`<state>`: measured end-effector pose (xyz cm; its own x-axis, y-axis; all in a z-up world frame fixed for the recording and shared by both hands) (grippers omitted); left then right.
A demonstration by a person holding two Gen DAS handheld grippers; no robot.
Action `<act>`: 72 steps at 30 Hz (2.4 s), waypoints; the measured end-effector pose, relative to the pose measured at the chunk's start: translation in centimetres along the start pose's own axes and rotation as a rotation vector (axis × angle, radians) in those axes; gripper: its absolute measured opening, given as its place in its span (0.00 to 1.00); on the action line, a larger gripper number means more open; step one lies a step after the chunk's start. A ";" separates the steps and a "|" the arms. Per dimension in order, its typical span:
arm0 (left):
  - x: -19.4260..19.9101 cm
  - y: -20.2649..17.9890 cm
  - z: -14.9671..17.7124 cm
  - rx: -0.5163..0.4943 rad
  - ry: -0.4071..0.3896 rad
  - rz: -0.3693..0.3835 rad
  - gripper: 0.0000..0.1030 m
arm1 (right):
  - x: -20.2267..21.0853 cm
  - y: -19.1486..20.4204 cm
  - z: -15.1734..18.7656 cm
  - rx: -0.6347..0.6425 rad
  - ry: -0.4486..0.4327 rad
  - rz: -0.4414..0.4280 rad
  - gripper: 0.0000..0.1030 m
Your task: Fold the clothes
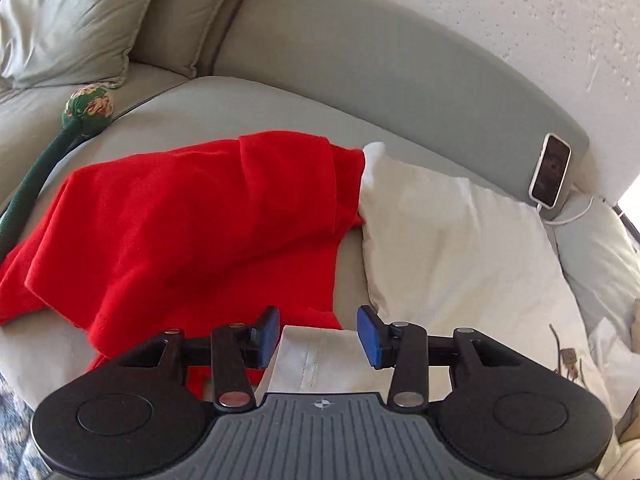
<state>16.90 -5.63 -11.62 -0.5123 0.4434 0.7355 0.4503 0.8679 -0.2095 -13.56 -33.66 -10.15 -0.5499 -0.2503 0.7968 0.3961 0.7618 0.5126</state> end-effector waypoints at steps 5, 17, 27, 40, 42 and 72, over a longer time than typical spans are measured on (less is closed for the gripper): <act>-0.6 -0.2 1.4 -0.076 0.004 0.012 0.41 | -0.3 -0.3 -0.1 -0.005 0.011 0.010 0.51; 0.1 -3.8 2.0 -0.344 -0.023 -0.148 0.07 | -0.7 -0.1 0.0 0.002 0.025 0.011 0.51; 1.2 -10.8 4.1 -0.651 -0.073 -0.512 0.11 | -0.9 0.0 0.1 0.019 0.035 0.018 0.51; 3.2 -5.9 2.8 -0.410 -0.221 -0.361 0.08 | -1.5 -1.0 0.3 -0.030 0.061 0.018 0.51; 2.1 -6.3 1.9 -0.458 -0.206 -0.430 0.09 | -1.6 -0.6 0.5 -0.009 0.067 0.016 0.51; 1.8 -16.2 8.9 0.033 0.197 0.054 0.56 | 14.6 -11.1 -10.9 -0.140 -0.508 0.327 0.65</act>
<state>2.16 -16.95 -12.66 -0.3339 0.4398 0.8337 0.4470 0.8526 -0.2708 -17.92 -52.27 -0.72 -0.6510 0.3249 0.6860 0.6773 0.6567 0.3317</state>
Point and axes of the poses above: each gripper's, at about its wrist camera, not at the fingertips, and x roughly against the way its jaws point, y to its left, z to its underside, the point moved 3 cm from there along -x, roughly the way its jaws point, and after that the axes turned 2 degrees about -x, right-handed, at the moved point
